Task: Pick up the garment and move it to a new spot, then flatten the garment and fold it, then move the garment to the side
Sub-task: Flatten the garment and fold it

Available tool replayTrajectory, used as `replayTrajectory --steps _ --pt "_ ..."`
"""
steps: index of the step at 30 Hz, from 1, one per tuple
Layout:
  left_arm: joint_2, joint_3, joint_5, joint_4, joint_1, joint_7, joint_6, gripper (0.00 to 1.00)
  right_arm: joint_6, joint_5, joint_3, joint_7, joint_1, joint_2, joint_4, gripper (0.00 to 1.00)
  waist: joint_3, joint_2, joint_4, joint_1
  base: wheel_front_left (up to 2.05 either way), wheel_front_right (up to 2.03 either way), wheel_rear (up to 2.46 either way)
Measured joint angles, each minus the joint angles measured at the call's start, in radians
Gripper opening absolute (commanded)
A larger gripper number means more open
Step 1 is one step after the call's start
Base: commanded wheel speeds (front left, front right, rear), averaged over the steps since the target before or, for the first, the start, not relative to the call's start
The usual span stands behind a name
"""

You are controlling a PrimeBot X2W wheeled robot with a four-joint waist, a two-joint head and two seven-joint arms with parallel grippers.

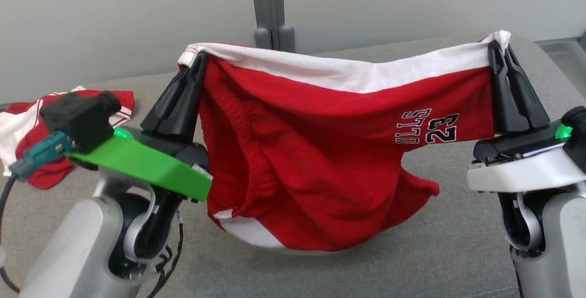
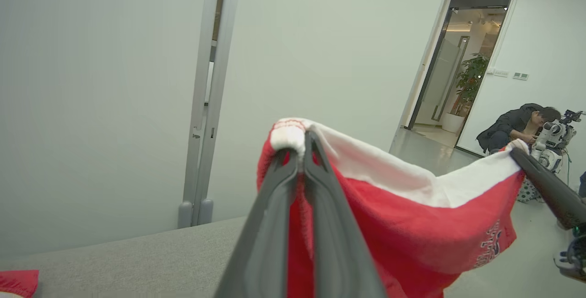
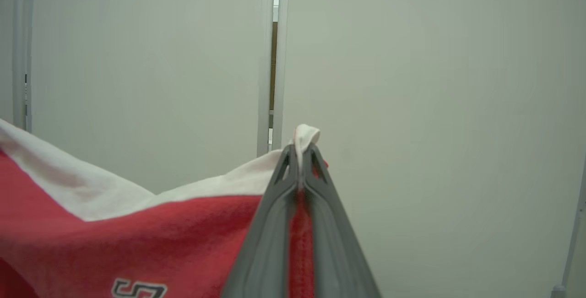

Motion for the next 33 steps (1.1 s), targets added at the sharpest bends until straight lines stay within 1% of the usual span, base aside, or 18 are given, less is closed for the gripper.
replayTrajectory --steps 2,4,8,11,14,17,19,22,28,30,33 --pt "0.002 -0.004 -0.001 0.060 -0.053 0.023 -0.012 0.00 0.000 0.027 0.002 0.005 -0.041 0.005 0.064 0.00 0.019 0.0000 0.000 0.0000 0.00 0.00 0.00" --pt "0.002 -0.005 0.000 0.142 -0.123 0.040 -0.030 0.00 0.000 0.032 -0.001 -0.002 -0.118 0.000 0.156 0.00 0.041 0.0000 0.000 0.0000 0.00 0.00 0.00" --pt "-0.019 -0.012 0.029 0.336 -0.315 0.042 -0.081 0.00 0.000 0.022 0.015 -0.066 -0.333 0.001 0.380 0.00 0.095 0.0000 -0.003 0.0000 0.00 0.00 0.00" --pt "-0.050 -0.011 0.064 0.476 -0.488 0.001 -0.127 0.00 0.000 -0.005 0.023 -0.138 -0.535 0.017 0.532 0.00 0.139 0.0000 -0.009 0.0000 0.00 0.00 0.00" --pt "-0.082 -0.001 0.080 0.589 -0.622 -0.060 -0.164 0.00 0.000 -0.044 0.005 -0.181 -0.696 0.040 0.645 0.00 0.177 0.0000 -0.019 0.0000 0.00 0.00 0.00" --pt "-0.113 -0.002 0.094 0.691 -0.703 -0.116 -0.196 0.00 0.000 -0.082 -0.028 -0.200 -0.796 0.056 0.721 0.00 0.215 0.0000 -0.029 0.0001 0.00 0.00 0.00" --pt "-0.132 -0.005 0.095 0.751 -0.717 -0.146 -0.210 0.00 0.000 -0.097 -0.030 -0.205 -0.810 0.063 0.745 0.00 0.239 0.0000 -0.036 0.0001 0.00 0.00 0.00" --pt "-0.146 -0.032 0.095 0.840 -0.704 -0.171 -0.236 0.00 0.000 -0.097 -0.004 -0.206 -0.781 0.070 0.750 0.00 0.276 0.0000 -0.044 0.0000 0.00 0.00 0.00" --pt "-0.188 -0.082 0.084 0.961 -0.571 -0.244 -0.259 0.00 0.000 -0.064 -0.003 -0.205 -0.589 0.073 0.741 0.00 0.334 0.0000 -0.052 0.0002 0.00 0.00 0.00" --pt "-0.209 -0.097 0.071 0.974 -0.524 -0.267 -0.265 0.00 0.000 -0.053 -0.013 -0.205 -0.523 0.074 0.719 0.00 0.339 0.0000 -0.051 0.0002 0.00 0.00 0.00" --pt "-0.226 -0.120 0.065 0.969 -0.444 -0.296 -0.270 0.00 0.000 -0.021 -0.024 -0.206 -0.423 0.072 0.655 0.00 0.329 0.0000 -0.048 0.0001 0.00 0.00 0.00"
